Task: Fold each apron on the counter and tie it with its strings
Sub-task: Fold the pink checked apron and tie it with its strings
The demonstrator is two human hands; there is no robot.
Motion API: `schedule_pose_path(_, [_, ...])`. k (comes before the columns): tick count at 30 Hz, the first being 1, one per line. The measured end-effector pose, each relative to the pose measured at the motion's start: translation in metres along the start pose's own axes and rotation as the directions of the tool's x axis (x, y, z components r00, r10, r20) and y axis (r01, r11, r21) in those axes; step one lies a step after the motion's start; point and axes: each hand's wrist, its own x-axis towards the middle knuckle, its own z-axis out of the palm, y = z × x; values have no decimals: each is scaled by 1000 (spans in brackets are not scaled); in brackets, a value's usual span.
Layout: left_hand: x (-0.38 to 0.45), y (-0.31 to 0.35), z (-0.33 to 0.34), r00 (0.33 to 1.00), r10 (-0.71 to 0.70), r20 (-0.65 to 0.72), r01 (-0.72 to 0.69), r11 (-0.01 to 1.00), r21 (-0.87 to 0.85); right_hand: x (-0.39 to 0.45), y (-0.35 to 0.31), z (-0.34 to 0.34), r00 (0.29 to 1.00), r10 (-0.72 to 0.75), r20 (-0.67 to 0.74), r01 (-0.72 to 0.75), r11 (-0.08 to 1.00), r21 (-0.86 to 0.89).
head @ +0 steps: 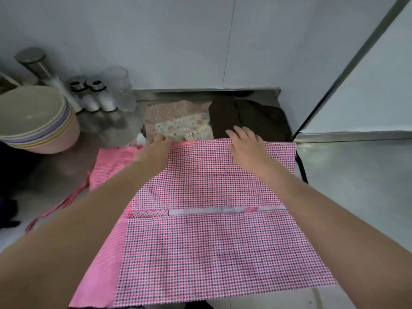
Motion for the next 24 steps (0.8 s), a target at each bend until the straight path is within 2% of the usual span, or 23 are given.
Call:
schedule_pose_path(2, [8, -2, 4, 998, 27, 52, -30, 998, 48, 9, -2, 4, 993, -62, 105, 60, 998, 24])
schedule_pose_path(5, [21, -16, 13, 997, -8, 77, 2, 998, 70, 21, 6, 5, 991, -58, 119, 63, 997, -36])
schedule_pose_path(7, [26, -29, 14, 996, -40, 82, 33, 996, 80, 31, 11, -1, 982, -37, 185, 37, 999, 1])
schedule_pose_path(10, [26, -43, 11, 986, -123, 114, 115, 990, 78, 41, 15, -12, 923, -21, 384, -15, 996, 92])
schedule_pose_path(13, [20, -48, 2, 991, -84, 108, 55, 967, 248, 40, 11, -25, 869, -4, 495, -50, 994, 96])
schedule_pose_path(15, [15, -48, -6, 996, -70, 46, 51, 945, 323, 35, 5, -31, 876, 1, 483, -24, 999, 41])
schedule_pose_path(19, [4, -52, -21, 995, 4, -103, 36, 925, 378, 27, -7, -47, 946, 79, 314, -77, 997, -19])
schedule_pose_path(24, [-29, -58, -48, 941, 106, -322, -37, 976, 213, 5, -18, -76, 980, 139, 140, -126, 987, -97])
